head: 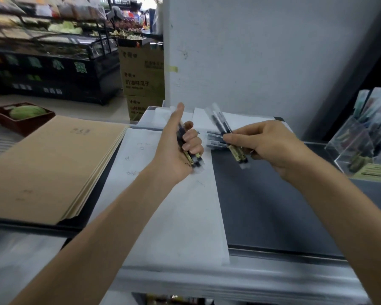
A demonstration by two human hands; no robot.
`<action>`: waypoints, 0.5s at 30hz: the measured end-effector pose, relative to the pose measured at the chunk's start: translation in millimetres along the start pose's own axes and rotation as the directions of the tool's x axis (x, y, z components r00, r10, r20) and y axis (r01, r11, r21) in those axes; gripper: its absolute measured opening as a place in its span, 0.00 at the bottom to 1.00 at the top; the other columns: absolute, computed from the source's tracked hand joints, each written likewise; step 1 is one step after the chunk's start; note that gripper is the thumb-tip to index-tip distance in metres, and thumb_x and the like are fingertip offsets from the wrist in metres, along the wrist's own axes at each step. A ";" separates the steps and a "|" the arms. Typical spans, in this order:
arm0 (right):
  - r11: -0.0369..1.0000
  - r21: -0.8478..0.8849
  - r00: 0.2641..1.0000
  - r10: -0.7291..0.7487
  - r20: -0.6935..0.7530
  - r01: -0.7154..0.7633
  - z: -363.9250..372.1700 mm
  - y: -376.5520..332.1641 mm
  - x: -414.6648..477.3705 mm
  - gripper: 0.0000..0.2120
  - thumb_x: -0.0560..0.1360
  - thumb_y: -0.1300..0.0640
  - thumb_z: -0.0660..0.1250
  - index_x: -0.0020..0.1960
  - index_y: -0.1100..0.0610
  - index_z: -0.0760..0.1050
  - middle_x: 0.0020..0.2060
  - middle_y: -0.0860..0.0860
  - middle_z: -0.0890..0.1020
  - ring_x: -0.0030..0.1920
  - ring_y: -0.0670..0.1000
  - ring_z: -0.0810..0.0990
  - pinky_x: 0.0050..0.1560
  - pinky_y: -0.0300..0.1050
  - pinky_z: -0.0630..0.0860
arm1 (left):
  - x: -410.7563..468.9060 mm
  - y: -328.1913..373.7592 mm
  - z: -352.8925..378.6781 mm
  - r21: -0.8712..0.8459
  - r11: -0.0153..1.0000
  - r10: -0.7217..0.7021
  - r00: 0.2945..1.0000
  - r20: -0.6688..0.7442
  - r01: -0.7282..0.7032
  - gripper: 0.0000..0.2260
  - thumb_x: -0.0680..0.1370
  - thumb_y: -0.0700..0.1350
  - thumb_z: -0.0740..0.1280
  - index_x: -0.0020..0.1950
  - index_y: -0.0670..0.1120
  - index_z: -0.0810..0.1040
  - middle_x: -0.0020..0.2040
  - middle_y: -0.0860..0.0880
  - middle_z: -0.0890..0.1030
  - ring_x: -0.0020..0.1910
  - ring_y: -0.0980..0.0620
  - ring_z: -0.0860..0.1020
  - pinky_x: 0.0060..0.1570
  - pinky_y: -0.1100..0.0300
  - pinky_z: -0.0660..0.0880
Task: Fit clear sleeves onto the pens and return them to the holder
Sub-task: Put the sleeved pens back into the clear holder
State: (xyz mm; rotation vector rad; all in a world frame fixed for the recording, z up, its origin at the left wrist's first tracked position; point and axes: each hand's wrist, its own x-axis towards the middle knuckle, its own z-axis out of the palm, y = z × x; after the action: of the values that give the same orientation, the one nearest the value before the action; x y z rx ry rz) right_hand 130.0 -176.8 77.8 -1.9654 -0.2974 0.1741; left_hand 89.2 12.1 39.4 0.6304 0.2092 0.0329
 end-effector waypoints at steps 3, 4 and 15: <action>0.996 0.084 1.000 -0.026 0.013 0.025 19.7 -10.1 1.0 0.09 0.71 0.54 0.82 0.46 0.59 0.87 0.31 0.46 0.85 0.28 0.39 0.78 0.30 0.29 0.72 | 0.7 -0.1 0.6 0.053 0.998 0.030 1.000 -0.007 -0.030 0.22 0.74 0.63 0.75 0.43 0.47 0.71 0.29 0.52 0.62 0.24 0.56 0.59 0.24 0.64 0.58; 0.995 0.087 0.999 -0.041 0.018 0.039 25.8 -12.7 0.4 0.10 0.71 0.55 0.82 0.47 0.60 0.87 0.32 0.47 0.85 0.28 0.39 0.79 0.31 0.30 0.73 | 1.1 -0.4 0.4 0.078 0.996 0.041 0.999 -0.011 -0.040 0.22 0.74 0.63 0.75 0.43 0.47 0.70 0.29 0.52 0.62 0.24 0.56 0.59 0.25 0.64 0.59; 0.972 -0.152 0.981 -0.186 -0.051 0.176 60.5 -23.8 -8.1 0.18 0.76 0.42 0.75 0.38 0.56 0.87 0.29 0.48 0.84 0.33 0.47 0.82 0.41 0.47 0.78 | 4.9 -4.9 -7.2 0.213 0.974 0.105 0.990 -0.096 -0.082 0.14 0.80 0.52 0.71 0.38 0.47 0.77 0.28 0.50 0.72 0.21 0.55 0.70 0.22 0.65 0.69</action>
State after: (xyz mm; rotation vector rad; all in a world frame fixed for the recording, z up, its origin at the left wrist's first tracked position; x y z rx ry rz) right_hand 103.7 -116.8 75.2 -2.0724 -0.4564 -0.0307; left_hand 92.3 12.7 29.9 0.8491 0.2886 0.1375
